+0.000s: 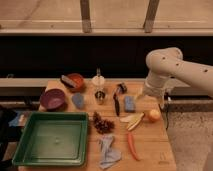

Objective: Place grapes in plastic cup

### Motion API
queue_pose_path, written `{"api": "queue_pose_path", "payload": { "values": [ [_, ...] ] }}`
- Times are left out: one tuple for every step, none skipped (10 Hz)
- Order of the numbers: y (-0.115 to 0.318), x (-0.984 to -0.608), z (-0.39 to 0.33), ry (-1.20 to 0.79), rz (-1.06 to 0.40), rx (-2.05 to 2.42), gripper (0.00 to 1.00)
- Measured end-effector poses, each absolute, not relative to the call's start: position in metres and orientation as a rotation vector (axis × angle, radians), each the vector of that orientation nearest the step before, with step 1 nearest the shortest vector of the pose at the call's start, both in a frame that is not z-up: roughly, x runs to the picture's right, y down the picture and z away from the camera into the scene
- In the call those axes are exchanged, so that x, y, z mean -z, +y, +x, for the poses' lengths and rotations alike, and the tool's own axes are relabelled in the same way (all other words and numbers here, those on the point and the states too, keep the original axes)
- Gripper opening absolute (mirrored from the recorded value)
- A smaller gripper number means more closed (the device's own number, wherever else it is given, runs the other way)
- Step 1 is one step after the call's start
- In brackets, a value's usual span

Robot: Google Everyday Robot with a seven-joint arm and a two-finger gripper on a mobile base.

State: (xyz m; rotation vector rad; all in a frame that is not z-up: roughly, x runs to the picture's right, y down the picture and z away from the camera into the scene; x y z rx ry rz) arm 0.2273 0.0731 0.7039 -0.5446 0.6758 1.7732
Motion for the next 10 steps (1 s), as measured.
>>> {"api": "queue_pose_path", "payload": {
  "values": [
    [0.073,-0.704,0.227,0.676,-0.545,-1.773,0.8],
    [0.073,-0.704,0.227,0.676,-0.545,-1.773,0.8],
    [0.074,-0.705,0.227,0.677,-0.546,-1.773,0.8],
    [0.074,-0.704,0.227,0.677,-0.546,-1.773,0.8],
    [0.074,-0.704,0.227,0.677,-0.546,-1.773,0.8],
    [0.074,-0.704,0.227,0.677,-0.546,-1.773,0.8],
    [0.074,-0.705,0.226,0.676,-0.551,-1.769,0.8],
    [0.078,-0.706,0.223,0.674,-0.578,-1.746,0.8],
    [0.085,-0.709,0.213,0.67,-0.613,-1.705,0.8],
    [0.098,-0.714,0.19,0.659,-0.671,-1.634,0.8]
  ]
}}
